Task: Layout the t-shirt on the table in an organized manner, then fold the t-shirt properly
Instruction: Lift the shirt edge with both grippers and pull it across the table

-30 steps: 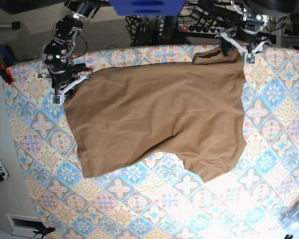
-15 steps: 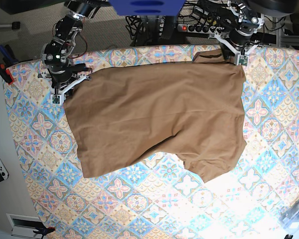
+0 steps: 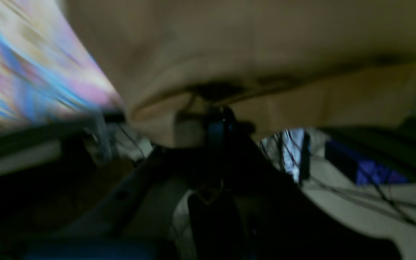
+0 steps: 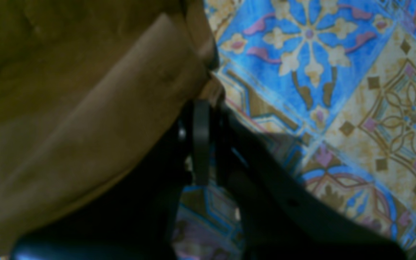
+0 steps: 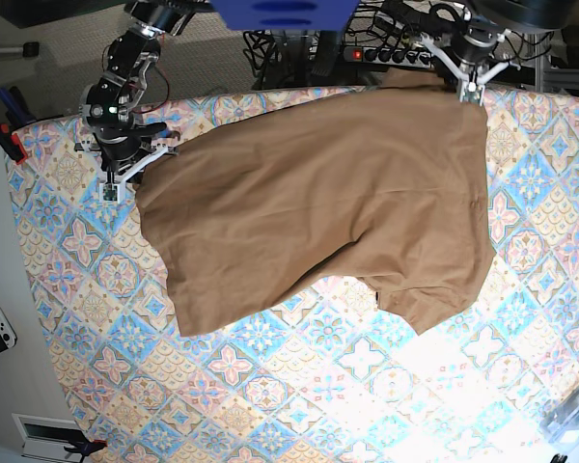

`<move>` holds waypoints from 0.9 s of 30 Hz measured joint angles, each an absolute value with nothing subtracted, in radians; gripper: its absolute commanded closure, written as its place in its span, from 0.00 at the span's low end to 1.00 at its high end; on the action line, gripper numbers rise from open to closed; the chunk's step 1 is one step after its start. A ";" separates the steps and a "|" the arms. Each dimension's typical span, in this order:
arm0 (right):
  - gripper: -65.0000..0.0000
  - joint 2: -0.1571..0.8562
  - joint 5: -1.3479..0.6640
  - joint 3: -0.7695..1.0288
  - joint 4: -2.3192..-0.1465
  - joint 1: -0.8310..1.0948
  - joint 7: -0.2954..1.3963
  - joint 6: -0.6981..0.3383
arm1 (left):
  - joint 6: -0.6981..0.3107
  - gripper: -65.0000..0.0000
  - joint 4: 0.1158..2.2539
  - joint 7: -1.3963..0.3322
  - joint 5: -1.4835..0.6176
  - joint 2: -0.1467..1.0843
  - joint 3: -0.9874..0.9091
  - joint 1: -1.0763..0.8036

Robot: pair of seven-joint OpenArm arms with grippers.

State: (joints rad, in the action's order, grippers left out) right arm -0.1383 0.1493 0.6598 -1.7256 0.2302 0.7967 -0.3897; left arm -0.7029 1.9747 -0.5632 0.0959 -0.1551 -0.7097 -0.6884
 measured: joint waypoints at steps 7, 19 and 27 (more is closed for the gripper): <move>1.00 -0.138 0.149 0.659 -1.726 0.230 0.796 -0.390 | -0.702 1.00 2.097 -0.844 0.062 -0.153 -0.710 -0.599; 1.00 -0.138 0.149 0.659 -1.726 0.230 0.796 -0.390 | -0.704 1.00 2.094 -1.143 0.088 -0.153 -0.707 -0.472; 1.00 -0.139 0.149 0.659 -1.726 0.230 0.795 -0.393 | -0.705 1.00 2.096 -1.251 0.309 -0.153 -0.705 -0.287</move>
State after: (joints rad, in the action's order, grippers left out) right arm -0.1387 0.1486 0.6590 -1.7260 0.2302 0.7952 -0.3931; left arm -0.7048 2.0964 -1.2510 0.3088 -0.1528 -0.7052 -0.2867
